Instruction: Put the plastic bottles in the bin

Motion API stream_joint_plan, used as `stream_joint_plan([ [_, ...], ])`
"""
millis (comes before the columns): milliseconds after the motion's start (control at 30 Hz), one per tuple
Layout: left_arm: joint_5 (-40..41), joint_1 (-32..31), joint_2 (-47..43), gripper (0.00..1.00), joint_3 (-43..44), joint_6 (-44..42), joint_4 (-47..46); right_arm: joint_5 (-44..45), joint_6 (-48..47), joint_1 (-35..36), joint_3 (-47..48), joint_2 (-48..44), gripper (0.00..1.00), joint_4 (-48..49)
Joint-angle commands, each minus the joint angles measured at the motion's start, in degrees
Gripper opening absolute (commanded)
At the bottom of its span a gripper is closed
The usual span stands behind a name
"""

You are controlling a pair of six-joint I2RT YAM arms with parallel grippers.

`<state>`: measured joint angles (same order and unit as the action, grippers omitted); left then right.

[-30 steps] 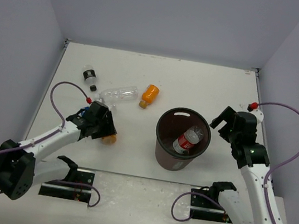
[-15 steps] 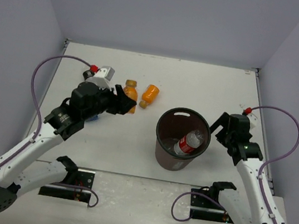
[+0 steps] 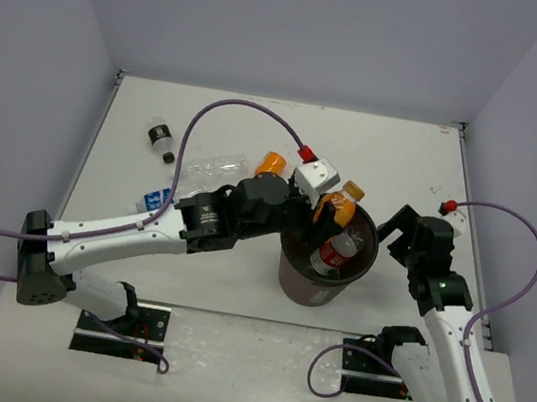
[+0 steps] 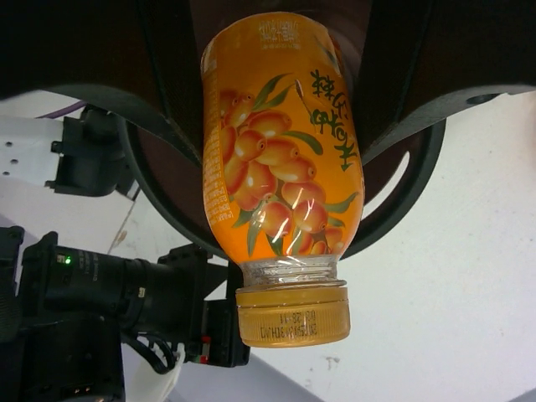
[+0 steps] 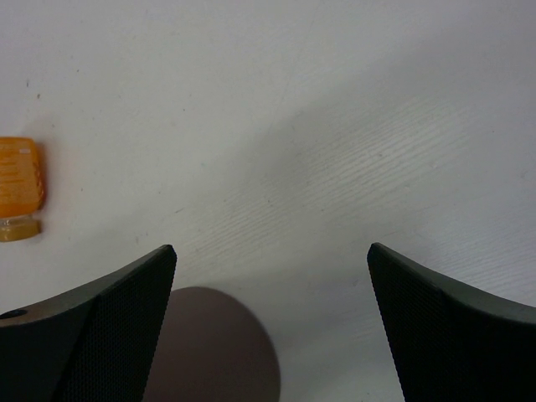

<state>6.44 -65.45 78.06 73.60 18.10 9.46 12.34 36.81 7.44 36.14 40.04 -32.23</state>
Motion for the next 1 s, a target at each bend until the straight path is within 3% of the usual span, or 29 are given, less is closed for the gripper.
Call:
stream_joint_plan([
  [0,7.5,-1.9,-0.9,0.70,1.0,-3.6,-1.6,0.7,-0.9,-0.1,-1.0,-0.1,0.99,2.5],
  [33,8.1,-2.5,-1.0,0.84,0.5,-3.4,-1.7,0.4,-0.7,-0.1,-1.1,0.0,0.99,2.5],
  [100,9.6,-2.9,-1.1,0.99,-0.4,-3.5,-1.8,-0.4,-0.8,-0.1,-0.8,0.3,0.99,2.5],
  [367,13.5,-3.0,-2.7,1.00,1.1,-4.5,-0.7,-1.0,-1.9,-0.2,-1.2,0.1,0.99,2.5],
  [567,27.6,-1.5,-2.8,1.00,6.8,-0.4,6.1,-1.1,-2.0,-0.1,-0.6,0.8,0.99,2.5],
  [767,19.6,12.6,-7.5,1.00,2.6,-0.2,2.8,0.5,0.5,-0.1,3.4,3.0,0.99,0.9],
  [967,6.6,25.5,-2.0,1.00,-0.3,-3.5,0.3,2.3,2.1,-0.1,8.4,4.3,0.99,-0.6],
])
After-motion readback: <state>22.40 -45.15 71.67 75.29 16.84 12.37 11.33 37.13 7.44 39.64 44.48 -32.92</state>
